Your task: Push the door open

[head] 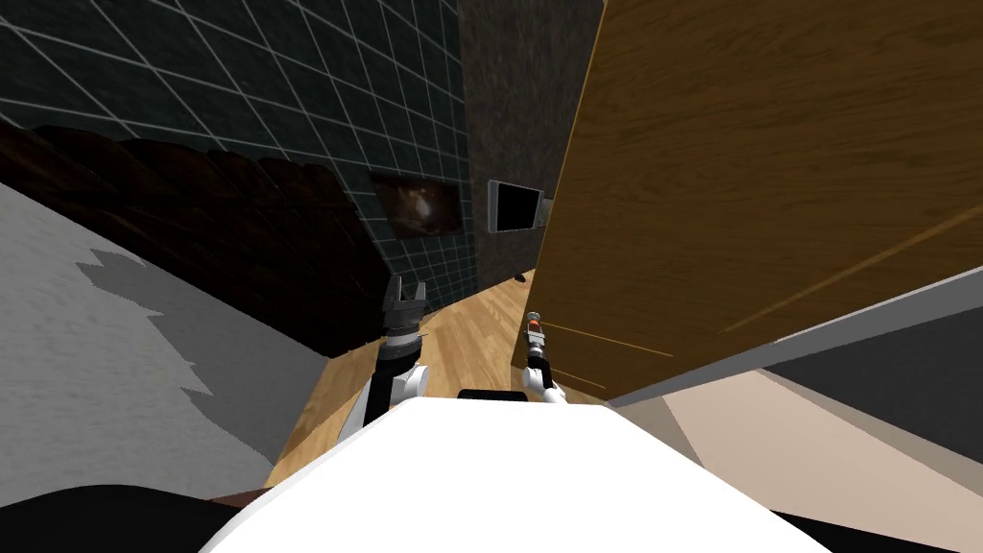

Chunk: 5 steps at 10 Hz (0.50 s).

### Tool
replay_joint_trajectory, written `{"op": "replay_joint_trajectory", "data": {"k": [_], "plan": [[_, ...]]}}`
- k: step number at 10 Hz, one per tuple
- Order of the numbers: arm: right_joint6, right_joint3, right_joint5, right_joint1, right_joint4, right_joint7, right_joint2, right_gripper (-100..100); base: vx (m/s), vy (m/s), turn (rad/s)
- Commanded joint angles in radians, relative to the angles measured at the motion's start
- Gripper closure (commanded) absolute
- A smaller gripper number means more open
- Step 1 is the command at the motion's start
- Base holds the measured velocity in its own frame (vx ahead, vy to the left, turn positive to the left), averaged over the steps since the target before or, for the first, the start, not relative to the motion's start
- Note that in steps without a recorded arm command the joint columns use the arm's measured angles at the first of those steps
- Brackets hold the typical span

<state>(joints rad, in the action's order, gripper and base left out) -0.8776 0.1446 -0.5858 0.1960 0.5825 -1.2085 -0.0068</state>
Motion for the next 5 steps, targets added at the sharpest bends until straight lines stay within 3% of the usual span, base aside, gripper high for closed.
{"op": "replay_joint_trajectory", "data": {"k": [1, 5], "plan": [[-0.003, -0.015, -0.01, 0.001, -0.002, 0.004, -0.017, 100, 0.139, 0.035, -0.033], [-0.01, -0.05, -0.036, 0.002, -0.006, 0.012, -0.042, 100, 0.22, 0.05, -0.051]]}}
